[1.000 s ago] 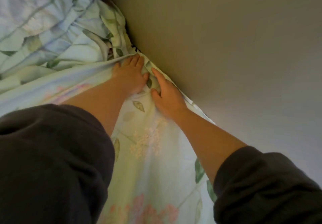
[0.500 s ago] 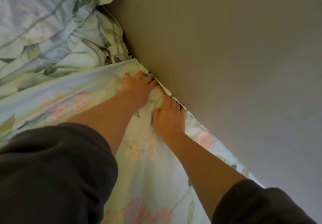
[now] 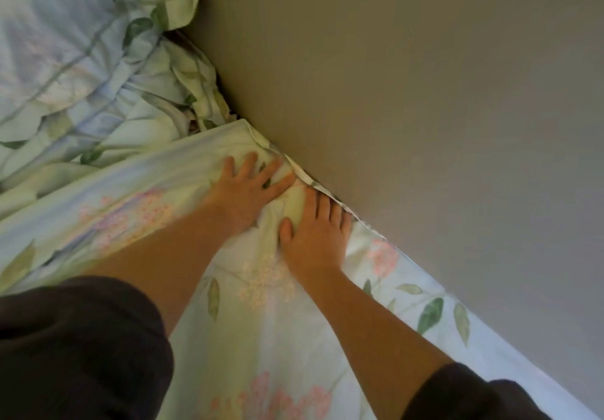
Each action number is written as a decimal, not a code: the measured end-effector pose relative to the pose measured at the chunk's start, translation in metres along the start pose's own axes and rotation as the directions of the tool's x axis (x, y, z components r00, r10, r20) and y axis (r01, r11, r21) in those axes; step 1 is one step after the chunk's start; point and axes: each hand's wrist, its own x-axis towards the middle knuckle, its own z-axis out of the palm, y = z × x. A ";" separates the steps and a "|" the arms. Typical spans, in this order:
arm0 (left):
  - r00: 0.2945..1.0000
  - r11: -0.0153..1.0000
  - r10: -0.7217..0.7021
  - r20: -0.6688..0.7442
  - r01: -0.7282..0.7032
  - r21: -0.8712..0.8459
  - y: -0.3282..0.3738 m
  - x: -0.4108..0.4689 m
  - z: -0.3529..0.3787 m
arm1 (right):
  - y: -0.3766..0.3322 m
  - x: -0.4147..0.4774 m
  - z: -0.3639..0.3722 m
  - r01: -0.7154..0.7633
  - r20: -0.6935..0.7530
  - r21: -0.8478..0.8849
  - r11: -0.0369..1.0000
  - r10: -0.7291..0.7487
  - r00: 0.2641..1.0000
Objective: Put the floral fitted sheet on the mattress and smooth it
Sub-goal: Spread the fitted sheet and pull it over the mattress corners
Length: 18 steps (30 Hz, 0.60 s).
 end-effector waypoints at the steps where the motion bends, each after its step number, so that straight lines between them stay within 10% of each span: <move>1: 0.997 0.998 0.066 -0.038 -0.066 0.015 -0.001 -0.003 0.002 | 0.005 -0.004 -0.001 0.035 -0.046 0.036 0.999 -0.033 0.998; 6: 0.956 0.976 0.217 -0.196 -0.209 0.064 0.000 -0.003 0.011 | 0.018 -0.015 0.004 0.135 -0.203 0.258 0.957 -0.083 0.976; 18: 0.994 0.999 -0.026 -0.102 0.021 -0.050 0.001 0.025 -0.014 | 0.006 0.002 0.005 -0.004 -0.149 -0.047 0.999 -0.003 0.989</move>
